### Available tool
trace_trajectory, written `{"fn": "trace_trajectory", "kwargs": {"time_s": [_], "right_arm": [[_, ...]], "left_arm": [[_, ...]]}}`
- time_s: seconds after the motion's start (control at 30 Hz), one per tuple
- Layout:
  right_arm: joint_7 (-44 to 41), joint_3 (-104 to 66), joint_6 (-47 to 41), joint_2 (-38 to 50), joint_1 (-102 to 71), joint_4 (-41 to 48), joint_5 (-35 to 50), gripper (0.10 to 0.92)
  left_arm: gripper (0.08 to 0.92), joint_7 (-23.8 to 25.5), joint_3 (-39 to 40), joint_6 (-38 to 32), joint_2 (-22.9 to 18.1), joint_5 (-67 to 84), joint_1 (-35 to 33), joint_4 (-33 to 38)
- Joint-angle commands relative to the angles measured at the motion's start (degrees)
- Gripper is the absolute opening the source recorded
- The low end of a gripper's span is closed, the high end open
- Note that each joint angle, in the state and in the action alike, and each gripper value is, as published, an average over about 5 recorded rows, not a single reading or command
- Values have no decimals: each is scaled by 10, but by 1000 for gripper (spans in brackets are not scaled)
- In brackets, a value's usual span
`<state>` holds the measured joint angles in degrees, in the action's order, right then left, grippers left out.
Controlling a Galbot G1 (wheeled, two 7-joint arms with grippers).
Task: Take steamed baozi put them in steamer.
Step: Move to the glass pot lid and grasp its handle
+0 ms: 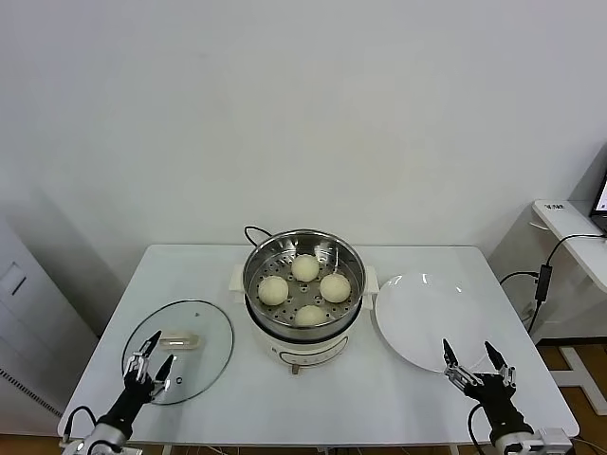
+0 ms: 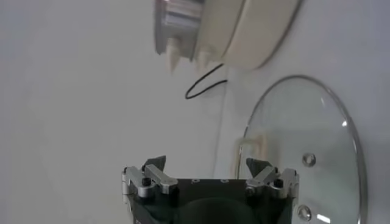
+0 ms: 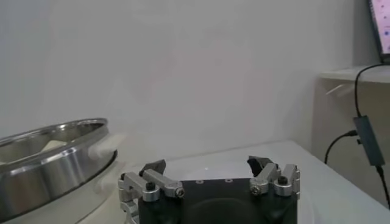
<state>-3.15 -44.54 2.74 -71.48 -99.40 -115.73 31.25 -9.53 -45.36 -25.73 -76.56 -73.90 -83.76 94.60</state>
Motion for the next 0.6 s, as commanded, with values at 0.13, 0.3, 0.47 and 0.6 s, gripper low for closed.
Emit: {"fn": "trace_trajectory", "kwargs": {"time_s": [0.13,0.3,0.47,0.6], "right_arm": [[-4,-11,3,-22,-29,-14,-17,823],[-4,-11,3,-24,-32,-19,-19,823],[-3,-12,3,-25,-34,-21,-20,823],[-2,-13,4,-27,-35,-20,-21,823]], "left_arm": [[823,-21,16,28,16,-73,87,-76],[823,-18,21,30,17,-77,107,-103],[823,-20,22,33,14,-85,128,-120],[823,-21,27,40,13,-84,136,-126]]}}
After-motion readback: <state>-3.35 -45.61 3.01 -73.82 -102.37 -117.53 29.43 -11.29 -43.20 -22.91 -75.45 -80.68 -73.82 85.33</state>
